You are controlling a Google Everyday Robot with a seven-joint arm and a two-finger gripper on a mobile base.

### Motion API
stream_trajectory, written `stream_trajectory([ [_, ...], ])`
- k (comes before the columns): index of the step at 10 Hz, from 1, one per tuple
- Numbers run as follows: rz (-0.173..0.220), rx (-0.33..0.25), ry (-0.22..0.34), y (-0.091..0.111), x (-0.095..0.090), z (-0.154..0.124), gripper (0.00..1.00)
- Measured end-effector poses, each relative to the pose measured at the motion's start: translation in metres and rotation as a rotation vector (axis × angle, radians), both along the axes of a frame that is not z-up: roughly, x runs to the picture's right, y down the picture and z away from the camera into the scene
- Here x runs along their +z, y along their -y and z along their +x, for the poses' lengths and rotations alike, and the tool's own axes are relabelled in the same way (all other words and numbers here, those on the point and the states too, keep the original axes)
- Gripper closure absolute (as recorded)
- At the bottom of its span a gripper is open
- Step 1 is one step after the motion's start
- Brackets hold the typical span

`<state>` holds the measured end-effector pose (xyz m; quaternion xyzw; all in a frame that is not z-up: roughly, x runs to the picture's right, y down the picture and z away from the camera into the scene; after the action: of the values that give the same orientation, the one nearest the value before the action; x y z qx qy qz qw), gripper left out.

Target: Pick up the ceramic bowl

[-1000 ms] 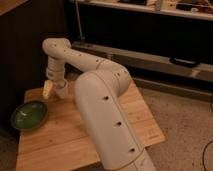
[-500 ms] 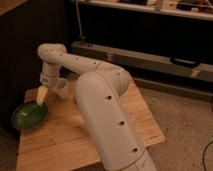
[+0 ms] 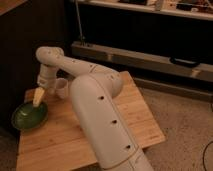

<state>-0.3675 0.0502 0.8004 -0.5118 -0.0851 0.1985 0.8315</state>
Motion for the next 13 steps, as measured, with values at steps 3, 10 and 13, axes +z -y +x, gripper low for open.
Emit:
stream_trajectory([
  [3, 0.025, 0.156, -0.002, 0.002, 0.004, -0.004, 0.2],
  [10, 0.019, 0.282, 0.023, -0.007, 0.014, 0.005, 0.2],
  [13, 0.014, 0.259, -0.012, -0.011, 0.025, 0.001, 0.2],
])
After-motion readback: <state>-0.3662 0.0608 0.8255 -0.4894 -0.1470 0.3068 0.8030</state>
